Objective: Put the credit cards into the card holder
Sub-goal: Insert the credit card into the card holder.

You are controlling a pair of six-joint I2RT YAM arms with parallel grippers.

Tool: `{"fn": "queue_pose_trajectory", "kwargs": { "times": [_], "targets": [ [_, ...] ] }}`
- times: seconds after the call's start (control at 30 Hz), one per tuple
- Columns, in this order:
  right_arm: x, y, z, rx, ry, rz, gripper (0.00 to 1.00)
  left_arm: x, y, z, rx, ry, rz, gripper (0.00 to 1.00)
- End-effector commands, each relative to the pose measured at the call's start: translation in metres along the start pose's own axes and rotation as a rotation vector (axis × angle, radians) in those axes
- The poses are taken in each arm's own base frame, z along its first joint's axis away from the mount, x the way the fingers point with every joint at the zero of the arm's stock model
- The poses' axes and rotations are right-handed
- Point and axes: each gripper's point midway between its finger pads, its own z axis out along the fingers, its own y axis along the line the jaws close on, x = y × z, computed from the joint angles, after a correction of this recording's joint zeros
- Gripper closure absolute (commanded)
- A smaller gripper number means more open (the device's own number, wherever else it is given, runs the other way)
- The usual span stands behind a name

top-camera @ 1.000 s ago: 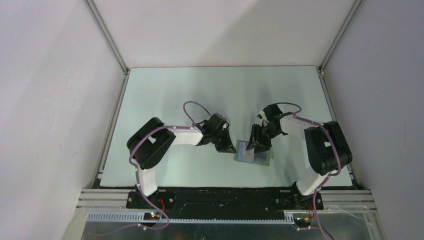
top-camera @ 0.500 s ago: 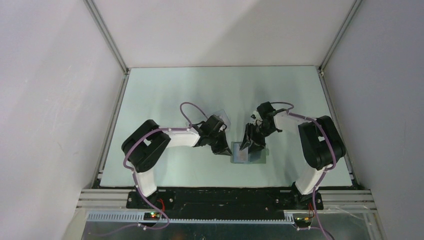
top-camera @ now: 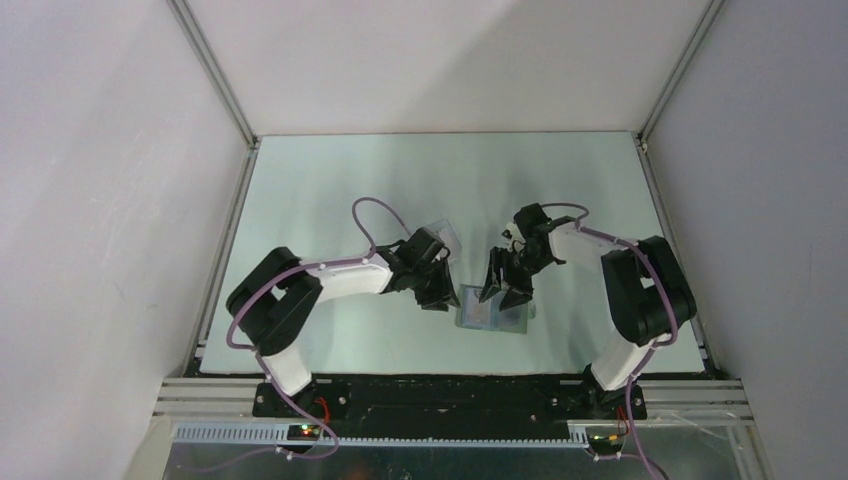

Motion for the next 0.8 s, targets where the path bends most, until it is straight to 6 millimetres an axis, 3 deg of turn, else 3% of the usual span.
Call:
{"fn": "queue_pose_trajectory", "kwargs": {
  "times": [0.0, 0.17, 0.33, 0.53, 0.77],
  "targets": [
    [-0.002, 0.003, -0.026, 0.076, -0.069, -0.106, 0.38, -0.010, -0.016, -0.027, 0.038, -0.057, 0.042, 0.58],
    [0.000, 0.002, -0.031, 0.093, -0.085, -0.152, 0.43, -0.010, -0.051, -0.041, 0.176, -0.028, 0.102, 0.55],
    [-0.003, 0.004, -0.019, 0.070, -0.066, -0.170, 0.78, -0.008, -0.073, -0.031, 0.309, 0.023, 0.112, 0.53],
    [-0.007, -0.012, 0.002, 0.105, -0.018, -0.133, 1.00, -0.006, -0.050, -0.005, 0.240, 0.036, 0.101, 0.47],
    [-0.005, -0.024, 0.013, 0.141, 0.017, -0.126, 1.00, -0.005, -0.045, 0.006, 0.236, 0.054, 0.106, 0.52]
  ]
}}
